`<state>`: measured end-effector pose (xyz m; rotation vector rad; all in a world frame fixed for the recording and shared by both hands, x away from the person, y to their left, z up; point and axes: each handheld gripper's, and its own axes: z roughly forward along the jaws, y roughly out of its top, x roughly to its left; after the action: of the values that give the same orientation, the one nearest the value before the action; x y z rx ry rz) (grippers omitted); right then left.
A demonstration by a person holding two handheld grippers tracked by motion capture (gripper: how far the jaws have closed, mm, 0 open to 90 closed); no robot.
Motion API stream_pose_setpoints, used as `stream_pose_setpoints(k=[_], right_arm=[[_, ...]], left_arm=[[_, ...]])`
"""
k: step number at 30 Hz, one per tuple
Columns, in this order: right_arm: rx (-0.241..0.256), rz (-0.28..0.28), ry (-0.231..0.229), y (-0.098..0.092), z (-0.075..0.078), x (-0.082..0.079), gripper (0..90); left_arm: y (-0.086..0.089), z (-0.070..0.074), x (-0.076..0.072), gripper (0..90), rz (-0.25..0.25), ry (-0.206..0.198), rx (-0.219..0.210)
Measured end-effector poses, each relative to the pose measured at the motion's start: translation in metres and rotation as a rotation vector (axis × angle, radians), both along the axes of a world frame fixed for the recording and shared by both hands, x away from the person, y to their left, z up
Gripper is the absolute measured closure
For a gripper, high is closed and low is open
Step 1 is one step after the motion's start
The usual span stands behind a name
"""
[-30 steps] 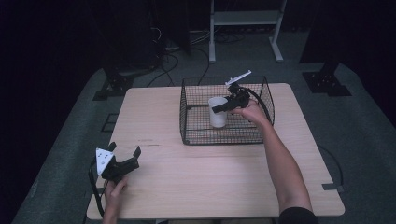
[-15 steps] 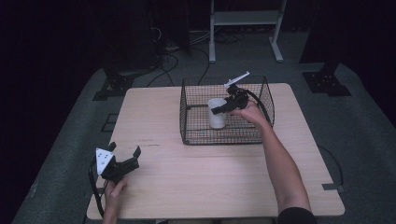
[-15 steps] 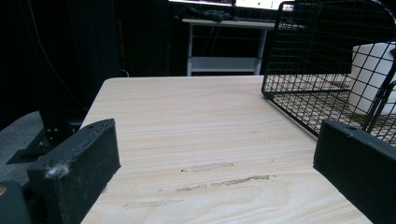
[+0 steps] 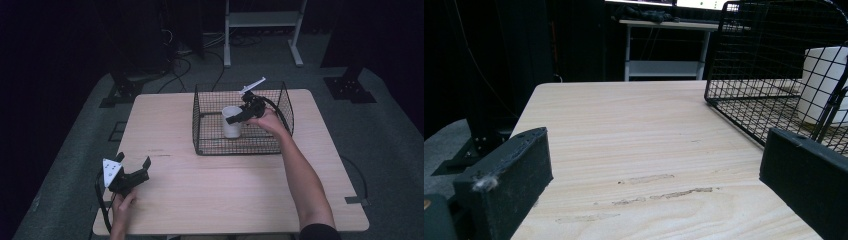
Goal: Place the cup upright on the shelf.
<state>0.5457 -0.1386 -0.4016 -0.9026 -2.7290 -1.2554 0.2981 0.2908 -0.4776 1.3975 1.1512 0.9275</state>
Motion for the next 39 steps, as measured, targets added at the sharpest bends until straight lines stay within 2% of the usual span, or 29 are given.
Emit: stream_pose_setpoints(k=[5, 13, 18, 28, 33, 39], right_arm=[[-0.014, 0.01, 0.001, 0.001, 0.001, -0.002, 18.6], [-0.009, 0.009, -0.005, -0.004, -0.001, -0.006, 18.6], [-0.028, 0.013, -0.017, -0.004, 0.002, -0.009, 17.9], [-0.029, 0.017, -0.039, -0.001, 0.006, -0.014, 15.4], [-0.017, 0.016, -0.058, 0.0, 0.011, -0.017, 13.6], [0.028, 0.008, -0.077, -0.005, 0.021, -0.02, 13.1]], left_arm=[[0.0, 0.0, 0.0, 0.0, 0.001, 0.0, -0.002], [0.0, 0.0, 0.0, 0.0, -0.001, -0.001, 0.0], [0.0, 0.0, 0.0, 0.0, -0.001, -0.001, 0.002], [-0.001, 0.0, 0.0, 0.0, -0.002, -0.001, 0.004], [-0.001, 0.0, 0.0, 0.0, -0.002, -0.002, 0.004], [-0.001, 0.0, 0.0, 0.0, -0.002, -0.002, 0.006]])
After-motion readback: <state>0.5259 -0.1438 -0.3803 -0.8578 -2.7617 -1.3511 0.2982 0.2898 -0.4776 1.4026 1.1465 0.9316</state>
